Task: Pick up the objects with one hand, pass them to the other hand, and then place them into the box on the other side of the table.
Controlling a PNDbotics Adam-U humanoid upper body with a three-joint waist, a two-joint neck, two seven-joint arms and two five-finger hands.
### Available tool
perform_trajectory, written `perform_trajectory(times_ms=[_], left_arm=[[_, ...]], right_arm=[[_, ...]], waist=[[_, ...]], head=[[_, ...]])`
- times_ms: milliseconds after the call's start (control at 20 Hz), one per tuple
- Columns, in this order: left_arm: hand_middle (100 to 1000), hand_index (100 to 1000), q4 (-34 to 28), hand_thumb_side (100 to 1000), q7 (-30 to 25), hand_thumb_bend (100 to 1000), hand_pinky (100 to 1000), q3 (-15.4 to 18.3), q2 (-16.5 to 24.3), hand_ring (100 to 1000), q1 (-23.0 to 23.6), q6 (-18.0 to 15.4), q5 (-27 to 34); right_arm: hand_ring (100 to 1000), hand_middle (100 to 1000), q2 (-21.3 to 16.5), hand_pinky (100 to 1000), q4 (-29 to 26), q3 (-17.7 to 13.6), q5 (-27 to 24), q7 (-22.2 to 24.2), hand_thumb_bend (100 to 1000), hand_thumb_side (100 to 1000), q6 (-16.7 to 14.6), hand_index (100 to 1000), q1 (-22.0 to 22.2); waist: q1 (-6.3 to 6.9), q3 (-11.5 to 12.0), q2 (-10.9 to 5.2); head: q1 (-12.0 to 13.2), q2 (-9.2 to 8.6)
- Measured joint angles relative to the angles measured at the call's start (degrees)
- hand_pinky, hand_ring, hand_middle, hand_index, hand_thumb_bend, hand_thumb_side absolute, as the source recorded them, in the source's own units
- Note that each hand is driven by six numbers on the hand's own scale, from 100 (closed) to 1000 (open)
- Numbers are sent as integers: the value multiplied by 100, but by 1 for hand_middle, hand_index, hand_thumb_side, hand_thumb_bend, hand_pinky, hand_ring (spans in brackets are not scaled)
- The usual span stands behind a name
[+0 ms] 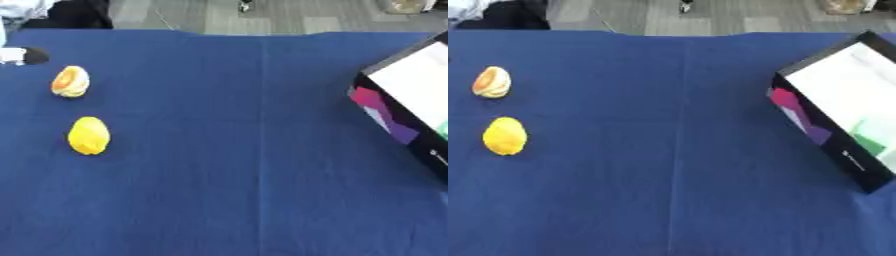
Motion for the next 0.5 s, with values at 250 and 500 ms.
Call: perform_trajectory(times_ms=[250,500], left_arm=[[727,799,1053,338,-664,941,795,-219,-55,753,-779,41,-404],[739,804,2126,296,-1231,947,809,-260,-381,776,-1391,-19,-1247]], right_arm=[[777,719,1,820,-125,-61,-106,-100,521,242,34,870,-42],[767,704,18,817,-125,-184,-352,-309,558,234,58,863,-107]], waist=[[5,-187,68],[72,-382,168]], head=[[-7,-95],[36,-115]])
